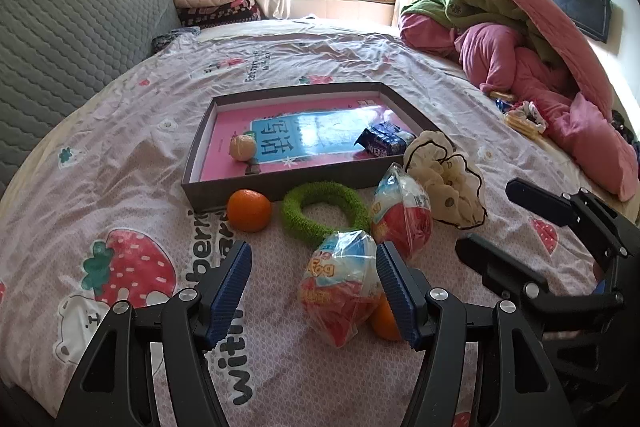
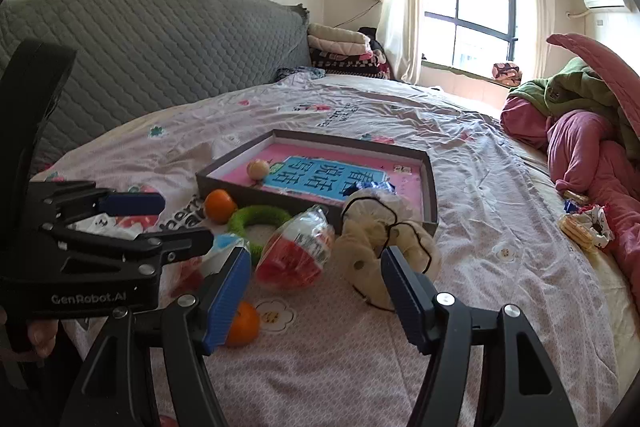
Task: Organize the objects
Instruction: 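Move both open tools back toward the remaining items beside the box, then approach the orange with the right tool while the left tool approaches the wrapped egg toy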
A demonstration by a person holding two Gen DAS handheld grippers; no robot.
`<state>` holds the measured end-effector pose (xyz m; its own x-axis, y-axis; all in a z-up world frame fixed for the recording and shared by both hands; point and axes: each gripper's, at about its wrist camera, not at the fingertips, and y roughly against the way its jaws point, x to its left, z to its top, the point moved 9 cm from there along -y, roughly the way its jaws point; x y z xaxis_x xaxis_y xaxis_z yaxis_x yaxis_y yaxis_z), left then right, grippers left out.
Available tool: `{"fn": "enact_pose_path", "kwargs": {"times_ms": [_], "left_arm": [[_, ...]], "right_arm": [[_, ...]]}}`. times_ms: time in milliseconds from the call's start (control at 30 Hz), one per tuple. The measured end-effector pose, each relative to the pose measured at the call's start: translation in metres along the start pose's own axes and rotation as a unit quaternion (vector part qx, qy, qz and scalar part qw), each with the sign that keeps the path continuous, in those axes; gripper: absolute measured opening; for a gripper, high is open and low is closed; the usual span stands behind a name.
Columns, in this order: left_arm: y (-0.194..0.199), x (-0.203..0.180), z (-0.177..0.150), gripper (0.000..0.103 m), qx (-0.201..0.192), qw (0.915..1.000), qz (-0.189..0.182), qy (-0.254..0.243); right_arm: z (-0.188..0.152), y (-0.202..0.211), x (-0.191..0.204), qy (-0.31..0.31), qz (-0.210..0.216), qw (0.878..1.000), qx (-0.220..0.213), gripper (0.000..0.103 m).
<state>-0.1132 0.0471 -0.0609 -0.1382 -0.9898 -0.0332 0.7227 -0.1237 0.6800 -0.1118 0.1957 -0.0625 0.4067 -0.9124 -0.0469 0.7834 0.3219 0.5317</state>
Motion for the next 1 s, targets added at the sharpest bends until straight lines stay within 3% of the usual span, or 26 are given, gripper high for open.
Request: {"fn": "enact_pose_path", "kwargs": {"times_ms": [1000], "left_arm": [[0.003,-0.002,-0.011,0.066,0.019,0.9998,-0.006,-0.001]], "right_arm": [[-0.041,-0.004,0.034,0.02,0.04,0.998,0.054,0.067]]}}
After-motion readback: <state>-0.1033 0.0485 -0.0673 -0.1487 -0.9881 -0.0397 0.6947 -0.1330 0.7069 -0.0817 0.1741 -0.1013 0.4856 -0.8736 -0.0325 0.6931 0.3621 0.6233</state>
